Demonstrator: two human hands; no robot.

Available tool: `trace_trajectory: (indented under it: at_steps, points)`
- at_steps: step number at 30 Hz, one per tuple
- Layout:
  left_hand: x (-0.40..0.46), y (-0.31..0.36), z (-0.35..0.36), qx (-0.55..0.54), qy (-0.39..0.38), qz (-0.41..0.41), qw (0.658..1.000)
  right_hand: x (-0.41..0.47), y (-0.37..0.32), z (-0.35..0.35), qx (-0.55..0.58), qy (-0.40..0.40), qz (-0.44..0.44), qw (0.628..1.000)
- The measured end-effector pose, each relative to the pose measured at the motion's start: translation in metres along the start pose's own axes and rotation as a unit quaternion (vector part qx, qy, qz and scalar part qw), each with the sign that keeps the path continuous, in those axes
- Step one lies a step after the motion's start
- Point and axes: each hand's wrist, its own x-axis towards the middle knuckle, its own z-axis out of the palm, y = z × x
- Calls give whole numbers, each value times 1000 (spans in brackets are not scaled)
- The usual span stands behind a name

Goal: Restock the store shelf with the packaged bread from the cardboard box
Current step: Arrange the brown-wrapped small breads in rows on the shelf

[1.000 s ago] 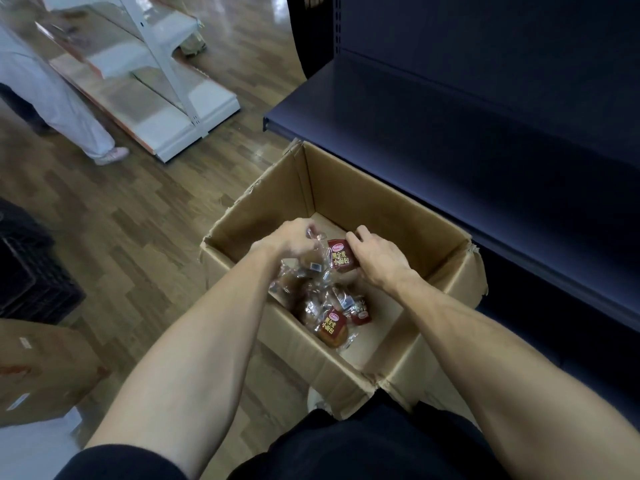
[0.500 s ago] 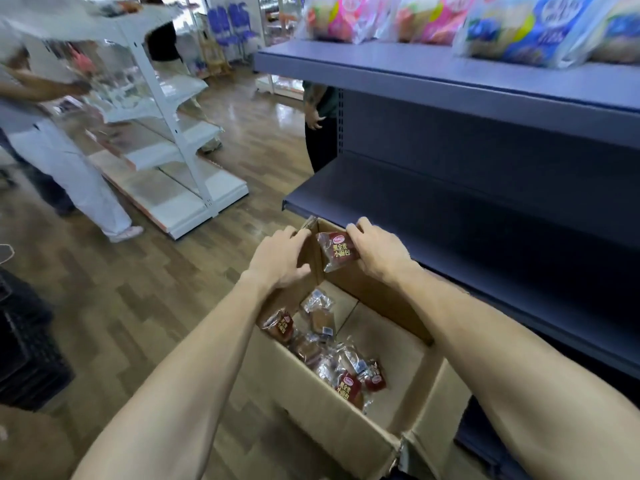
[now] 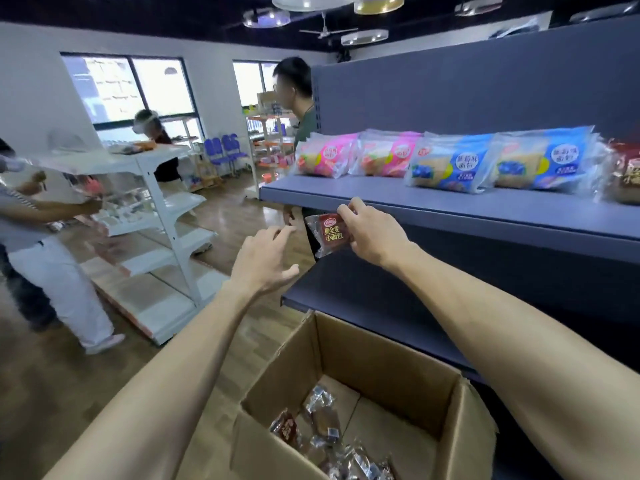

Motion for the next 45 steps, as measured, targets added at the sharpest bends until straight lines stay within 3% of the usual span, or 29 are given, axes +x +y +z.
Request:
trace_trajectory:
  at_steps: [10,21,29,45]
  points:
    - [84,74,-56,5,55,62,997,-7,83,-79,-40,55,22,997]
    - [170,284,-47,-74,77,208,972,-116,261,-145,-143,31,171,974]
    - [197,421,-32,-129,117,284,943,-203,353,-186,-205,11,258,944]
    - [206,429,-15,-250,123,194,940,-192,355,-152,-101,2,253,962]
